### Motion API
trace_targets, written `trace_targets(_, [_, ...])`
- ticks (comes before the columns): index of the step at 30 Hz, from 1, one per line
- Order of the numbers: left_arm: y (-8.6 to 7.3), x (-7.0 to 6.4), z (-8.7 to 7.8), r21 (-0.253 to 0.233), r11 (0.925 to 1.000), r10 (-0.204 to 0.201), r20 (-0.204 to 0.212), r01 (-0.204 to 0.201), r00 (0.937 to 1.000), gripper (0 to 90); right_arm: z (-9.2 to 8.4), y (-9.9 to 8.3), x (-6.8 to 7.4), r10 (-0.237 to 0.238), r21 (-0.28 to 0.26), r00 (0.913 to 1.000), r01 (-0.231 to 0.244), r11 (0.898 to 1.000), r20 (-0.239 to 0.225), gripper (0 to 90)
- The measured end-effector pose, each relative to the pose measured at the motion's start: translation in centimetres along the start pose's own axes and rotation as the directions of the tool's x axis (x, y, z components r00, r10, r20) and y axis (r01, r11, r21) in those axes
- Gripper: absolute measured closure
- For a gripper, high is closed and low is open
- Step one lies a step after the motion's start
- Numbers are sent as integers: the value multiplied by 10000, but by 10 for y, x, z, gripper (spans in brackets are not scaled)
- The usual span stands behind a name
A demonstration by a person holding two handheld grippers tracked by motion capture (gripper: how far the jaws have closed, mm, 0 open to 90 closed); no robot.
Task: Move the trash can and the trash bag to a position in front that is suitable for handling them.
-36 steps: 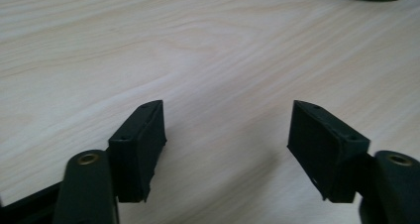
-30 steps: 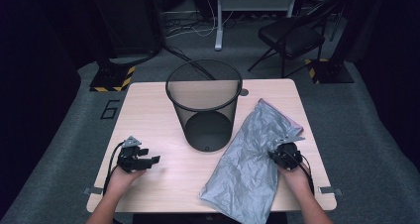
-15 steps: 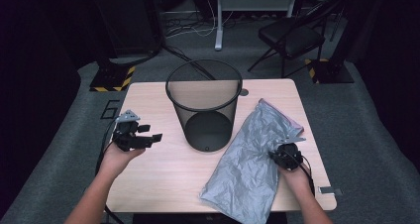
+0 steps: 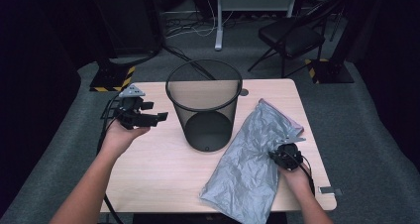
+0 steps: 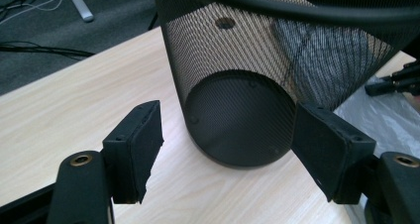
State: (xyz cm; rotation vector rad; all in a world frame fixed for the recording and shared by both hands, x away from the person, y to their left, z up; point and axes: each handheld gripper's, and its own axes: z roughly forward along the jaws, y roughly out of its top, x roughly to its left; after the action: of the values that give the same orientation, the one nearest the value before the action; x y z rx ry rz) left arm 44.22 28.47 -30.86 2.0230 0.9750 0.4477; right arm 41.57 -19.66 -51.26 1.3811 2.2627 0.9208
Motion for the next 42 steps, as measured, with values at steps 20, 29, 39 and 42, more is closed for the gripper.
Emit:
trace_targets(20, [56,7,11,-453,9969,-638,96,642,9979,300,0,0,0,60,17,10000,-60,10000,-22,842])
trace_targets(29, [58,6,40,61,9977,-676,-295,678,9973,300,0,-1,-1,67,0,9999,-67,10000,-79,843])
trace_targets(39, [56,11,51,160,9952,-969,-9,969,9953,380,0,-1,-2,56,-16,9999,-56,10000,-101,842])
trace_targets(42, [56,10,49,354,9965,-749,-172,755,9970,383,0,-1,-2,40,-15,9999,-40,10000,-96,842])
